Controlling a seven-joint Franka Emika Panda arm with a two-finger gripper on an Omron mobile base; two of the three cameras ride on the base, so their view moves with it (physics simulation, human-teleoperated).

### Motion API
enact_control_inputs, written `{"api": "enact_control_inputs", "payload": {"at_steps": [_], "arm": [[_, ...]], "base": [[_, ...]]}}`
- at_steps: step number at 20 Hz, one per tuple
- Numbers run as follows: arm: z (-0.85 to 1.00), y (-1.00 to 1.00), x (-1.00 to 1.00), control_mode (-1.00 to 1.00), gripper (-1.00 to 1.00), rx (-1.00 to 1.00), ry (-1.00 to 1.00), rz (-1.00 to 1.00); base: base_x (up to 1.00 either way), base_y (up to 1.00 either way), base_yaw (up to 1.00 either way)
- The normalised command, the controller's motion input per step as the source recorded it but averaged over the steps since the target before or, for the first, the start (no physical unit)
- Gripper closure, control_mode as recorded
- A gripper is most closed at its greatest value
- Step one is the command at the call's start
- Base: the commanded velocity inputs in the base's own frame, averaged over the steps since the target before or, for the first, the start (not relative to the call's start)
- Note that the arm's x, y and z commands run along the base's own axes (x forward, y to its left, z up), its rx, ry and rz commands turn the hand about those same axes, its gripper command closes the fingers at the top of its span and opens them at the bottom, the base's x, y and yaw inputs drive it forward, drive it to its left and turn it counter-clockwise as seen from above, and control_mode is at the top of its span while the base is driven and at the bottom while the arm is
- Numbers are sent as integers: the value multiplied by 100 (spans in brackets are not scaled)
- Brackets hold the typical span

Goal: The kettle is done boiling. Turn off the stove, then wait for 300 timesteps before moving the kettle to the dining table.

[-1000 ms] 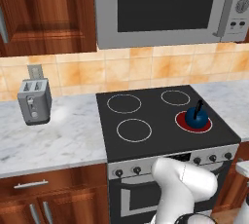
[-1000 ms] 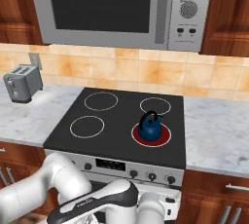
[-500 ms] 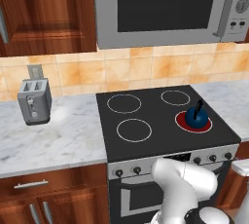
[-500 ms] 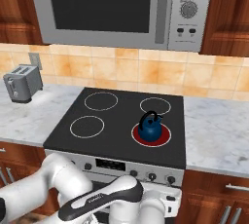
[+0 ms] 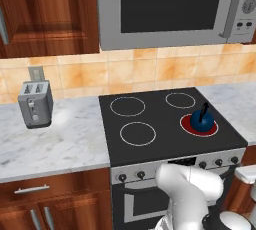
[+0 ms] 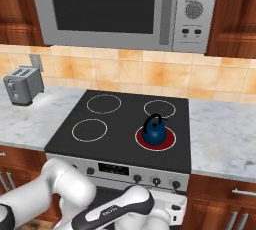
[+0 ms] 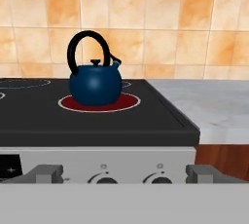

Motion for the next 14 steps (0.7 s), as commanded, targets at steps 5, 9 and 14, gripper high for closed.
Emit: {"api": "enact_control_inputs", "payload": {"at_steps": [5, 9, 14], "arm": [[-22, -4, 10, -100, -100, 0, -7, 0], [-21, -9, 9, -100, -100, 0, -6, 0], [-16, -13, 13, -100, -100, 0, -4, 0]], "base": [[0, 0, 0], [0, 0, 0], [0, 0, 0]]}}
